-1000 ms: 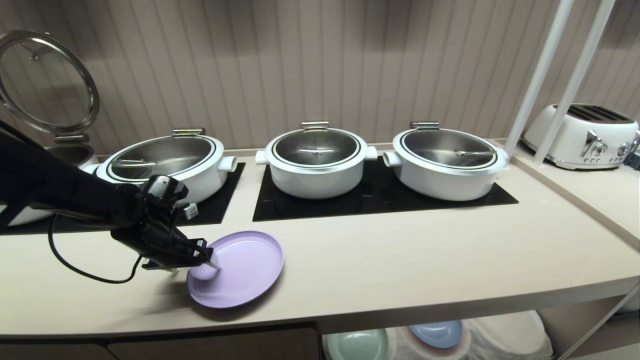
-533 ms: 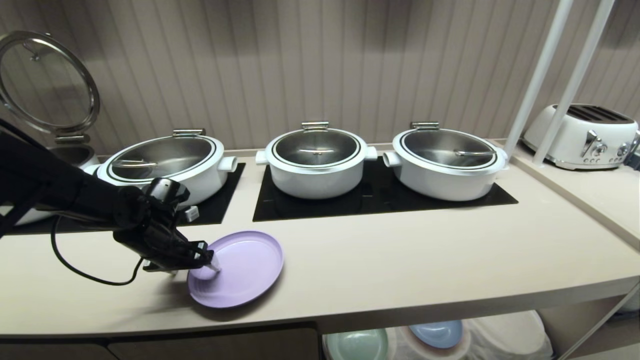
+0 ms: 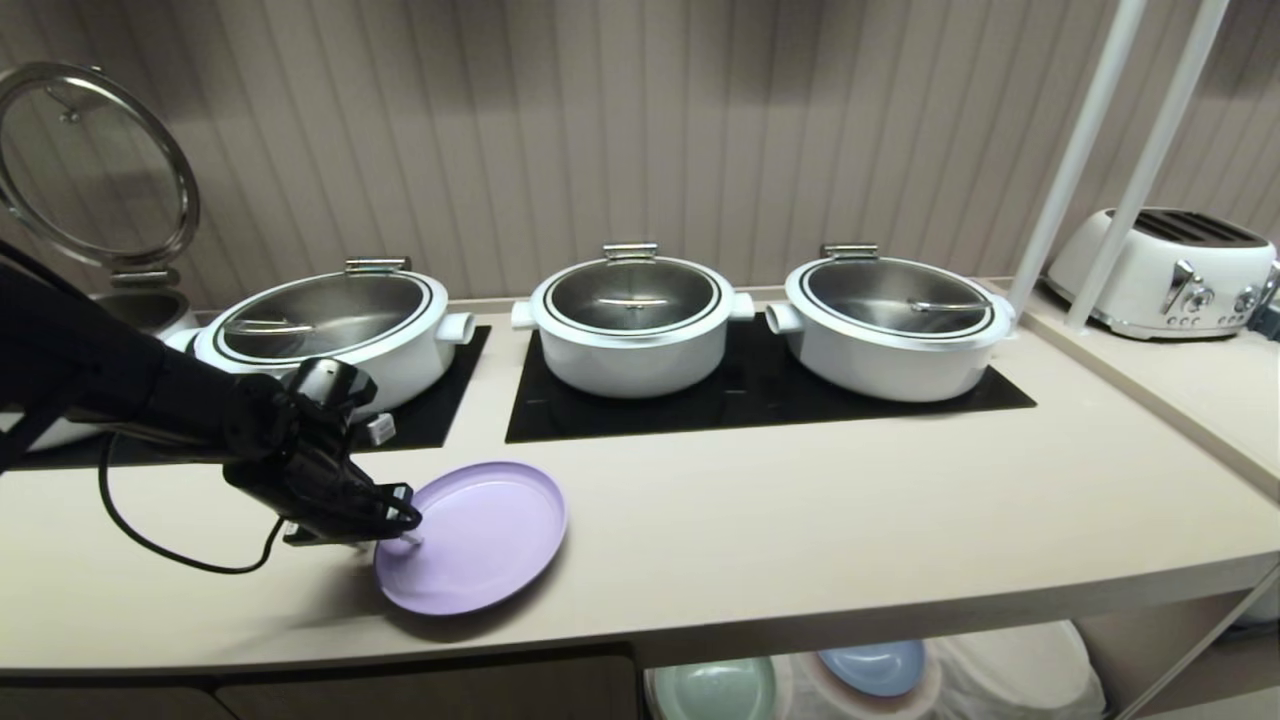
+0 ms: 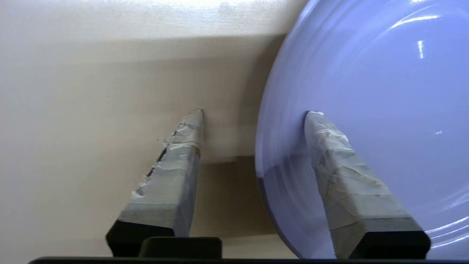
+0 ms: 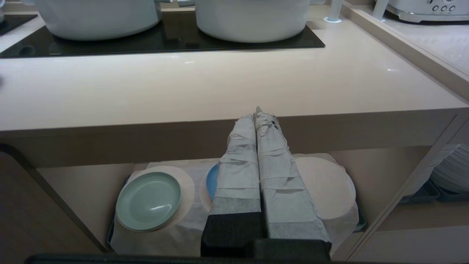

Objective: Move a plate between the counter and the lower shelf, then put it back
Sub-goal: Pick up the plate

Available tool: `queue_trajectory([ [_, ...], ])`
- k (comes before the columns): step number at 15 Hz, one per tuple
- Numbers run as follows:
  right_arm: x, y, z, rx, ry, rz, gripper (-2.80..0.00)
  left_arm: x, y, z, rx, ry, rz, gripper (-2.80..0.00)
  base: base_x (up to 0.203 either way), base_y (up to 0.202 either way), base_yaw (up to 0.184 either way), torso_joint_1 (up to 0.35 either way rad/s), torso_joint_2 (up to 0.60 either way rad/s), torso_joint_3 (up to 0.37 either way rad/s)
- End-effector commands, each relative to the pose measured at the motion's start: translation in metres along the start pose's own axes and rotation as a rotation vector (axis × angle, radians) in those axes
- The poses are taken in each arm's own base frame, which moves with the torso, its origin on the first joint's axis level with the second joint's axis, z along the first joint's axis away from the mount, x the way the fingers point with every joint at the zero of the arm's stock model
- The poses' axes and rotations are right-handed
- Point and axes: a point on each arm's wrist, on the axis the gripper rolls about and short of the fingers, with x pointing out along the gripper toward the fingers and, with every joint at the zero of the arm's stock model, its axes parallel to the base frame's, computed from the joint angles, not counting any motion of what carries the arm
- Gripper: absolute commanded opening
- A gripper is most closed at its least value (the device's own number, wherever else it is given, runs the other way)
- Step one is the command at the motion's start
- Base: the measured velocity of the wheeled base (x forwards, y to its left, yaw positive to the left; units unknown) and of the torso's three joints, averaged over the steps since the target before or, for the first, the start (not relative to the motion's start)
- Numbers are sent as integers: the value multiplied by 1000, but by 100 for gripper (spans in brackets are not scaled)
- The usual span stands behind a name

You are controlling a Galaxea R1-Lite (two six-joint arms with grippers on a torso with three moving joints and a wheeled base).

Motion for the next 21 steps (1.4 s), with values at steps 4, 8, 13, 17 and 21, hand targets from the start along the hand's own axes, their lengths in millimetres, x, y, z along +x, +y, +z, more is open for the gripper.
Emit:
queue_trajectory([
  [4, 0, 0, 0, 0, 0, 0, -280, -4, 0, 0, -2, -10, 18, -280, 0, 0, 0, 0, 0, 0],
  [8, 0, 0, 0, 0, 0, -1, -280, -13, 0, -1, -2, -27, 16, -280, 0, 0, 0, 0, 0, 0],
  [13, 0, 0, 0, 0, 0, -2, -280, -30, 0, -20, -10, -25, 12, -280, 0, 0, 0, 0, 0, 0],
  [17, 0, 0, 0, 0, 0, 0, -280, -47, 0, -37, -63, -35, 8, -280, 0, 0, 0, 0, 0, 0],
  [21, 0, 0, 0, 0, 0, 0, -280, -61, 1, -58, -131, -31, 9, -280, 0, 0, 0, 0, 0, 0],
])
